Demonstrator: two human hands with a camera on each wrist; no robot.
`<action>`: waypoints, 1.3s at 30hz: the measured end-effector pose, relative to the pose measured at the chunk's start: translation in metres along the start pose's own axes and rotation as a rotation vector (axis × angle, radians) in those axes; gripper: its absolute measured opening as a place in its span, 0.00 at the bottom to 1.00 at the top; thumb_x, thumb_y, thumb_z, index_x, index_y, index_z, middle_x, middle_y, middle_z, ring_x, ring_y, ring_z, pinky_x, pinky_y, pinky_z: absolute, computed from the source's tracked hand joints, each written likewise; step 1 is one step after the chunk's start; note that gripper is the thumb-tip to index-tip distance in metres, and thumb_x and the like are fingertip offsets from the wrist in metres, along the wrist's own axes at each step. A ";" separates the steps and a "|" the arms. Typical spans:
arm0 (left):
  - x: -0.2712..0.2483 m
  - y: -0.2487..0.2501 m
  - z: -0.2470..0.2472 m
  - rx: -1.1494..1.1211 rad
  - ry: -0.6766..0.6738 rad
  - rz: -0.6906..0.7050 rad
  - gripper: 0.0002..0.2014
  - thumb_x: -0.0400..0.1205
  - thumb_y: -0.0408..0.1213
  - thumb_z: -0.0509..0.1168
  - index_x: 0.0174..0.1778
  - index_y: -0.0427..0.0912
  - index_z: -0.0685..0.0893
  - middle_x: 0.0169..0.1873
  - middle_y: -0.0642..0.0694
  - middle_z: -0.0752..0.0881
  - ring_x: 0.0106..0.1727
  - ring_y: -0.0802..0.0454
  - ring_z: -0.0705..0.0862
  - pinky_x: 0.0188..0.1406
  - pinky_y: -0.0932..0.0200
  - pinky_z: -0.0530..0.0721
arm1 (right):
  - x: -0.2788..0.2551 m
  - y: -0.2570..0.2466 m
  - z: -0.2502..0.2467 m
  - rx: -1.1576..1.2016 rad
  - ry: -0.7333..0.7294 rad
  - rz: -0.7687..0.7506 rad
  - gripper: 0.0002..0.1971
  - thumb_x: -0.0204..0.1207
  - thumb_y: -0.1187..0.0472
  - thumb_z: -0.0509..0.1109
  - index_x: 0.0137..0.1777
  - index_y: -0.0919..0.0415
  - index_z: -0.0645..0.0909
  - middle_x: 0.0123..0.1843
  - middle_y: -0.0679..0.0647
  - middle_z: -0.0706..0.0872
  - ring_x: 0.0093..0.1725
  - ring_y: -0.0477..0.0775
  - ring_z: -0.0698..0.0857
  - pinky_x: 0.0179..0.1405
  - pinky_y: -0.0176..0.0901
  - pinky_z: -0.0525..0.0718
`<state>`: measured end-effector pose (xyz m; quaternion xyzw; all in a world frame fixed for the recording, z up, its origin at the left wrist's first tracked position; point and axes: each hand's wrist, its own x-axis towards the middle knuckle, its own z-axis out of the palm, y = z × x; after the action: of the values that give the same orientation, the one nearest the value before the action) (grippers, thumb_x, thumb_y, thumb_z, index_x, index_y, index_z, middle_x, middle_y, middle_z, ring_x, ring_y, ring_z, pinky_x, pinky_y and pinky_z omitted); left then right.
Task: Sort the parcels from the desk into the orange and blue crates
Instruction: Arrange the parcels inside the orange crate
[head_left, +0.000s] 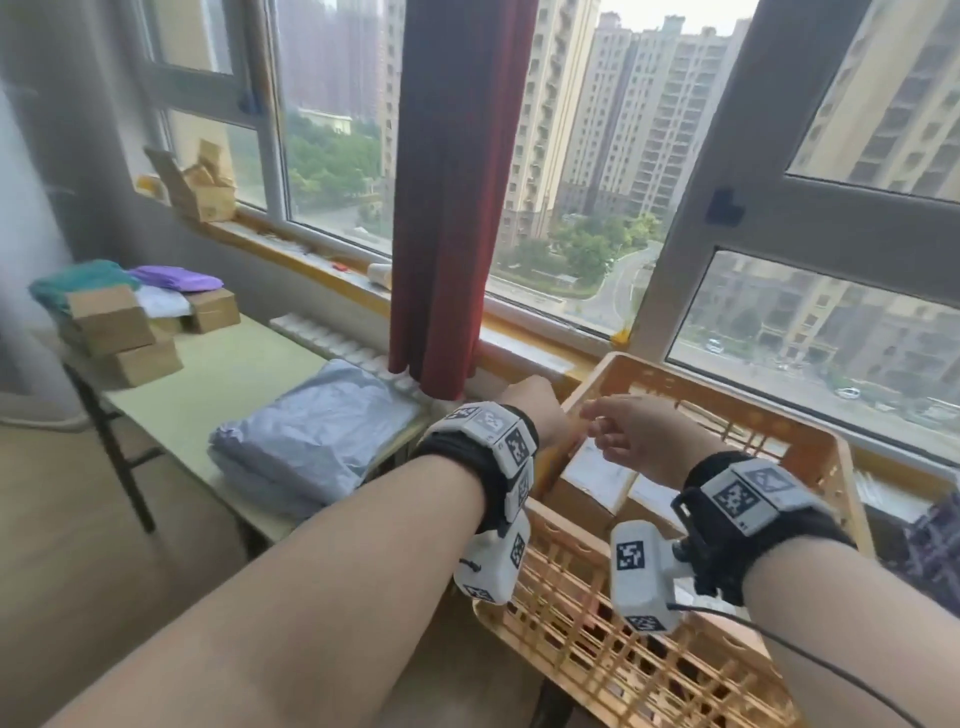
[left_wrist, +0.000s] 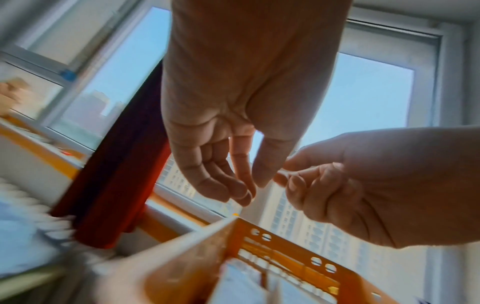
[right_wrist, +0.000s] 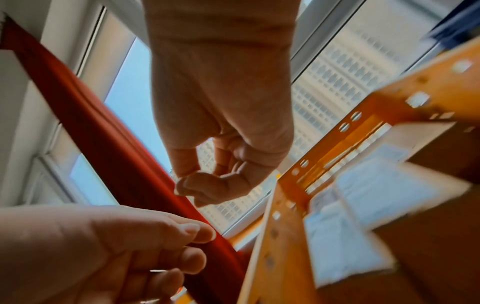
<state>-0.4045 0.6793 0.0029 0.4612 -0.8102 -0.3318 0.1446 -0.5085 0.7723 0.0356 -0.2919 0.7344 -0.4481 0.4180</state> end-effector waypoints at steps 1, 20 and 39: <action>-0.002 -0.018 -0.011 0.004 0.008 -0.026 0.12 0.74 0.41 0.67 0.50 0.42 0.89 0.47 0.42 0.90 0.48 0.44 0.88 0.51 0.49 0.89 | 0.002 -0.004 0.019 0.002 -0.018 -0.001 0.07 0.82 0.66 0.70 0.56 0.68 0.82 0.39 0.60 0.79 0.29 0.48 0.78 0.25 0.32 0.78; -0.006 -0.289 -0.131 -0.087 0.221 -0.398 0.07 0.80 0.31 0.64 0.47 0.38 0.88 0.52 0.38 0.89 0.56 0.41 0.86 0.58 0.52 0.84 | 0.086 0.012 0.264 -0.001 -0.269 0.031 0.04 0.83 0.66 0.67 0.55 0.66 0.81 0.40 0.60 0.85 0.36 0.55 0.86 0.41 0.49 0.90; 0.112 -0.435 -0.181 -0.143 0.157 -0.611 0.08 0.80 0.32 0.64 0.45 0.50 0.85 0.59 0.42 0.86 0.62 0.40 0.82 0.64 0.50 0.81 | 0.243 0.002 0.400 -0.239 -0.195 0.080 0.11 0.81 0.62 0.70 0.62 0.60 0.86 0.60 0.57 0.85 0.58 0.59 0.83 0.61 0.57 0.80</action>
<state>-0.0827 0.3578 -0.1639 0.6958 -0.5953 -0.3793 0.1323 -0.2749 0.4122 -0.1512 -0.3522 0.7496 -0.3101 0.4669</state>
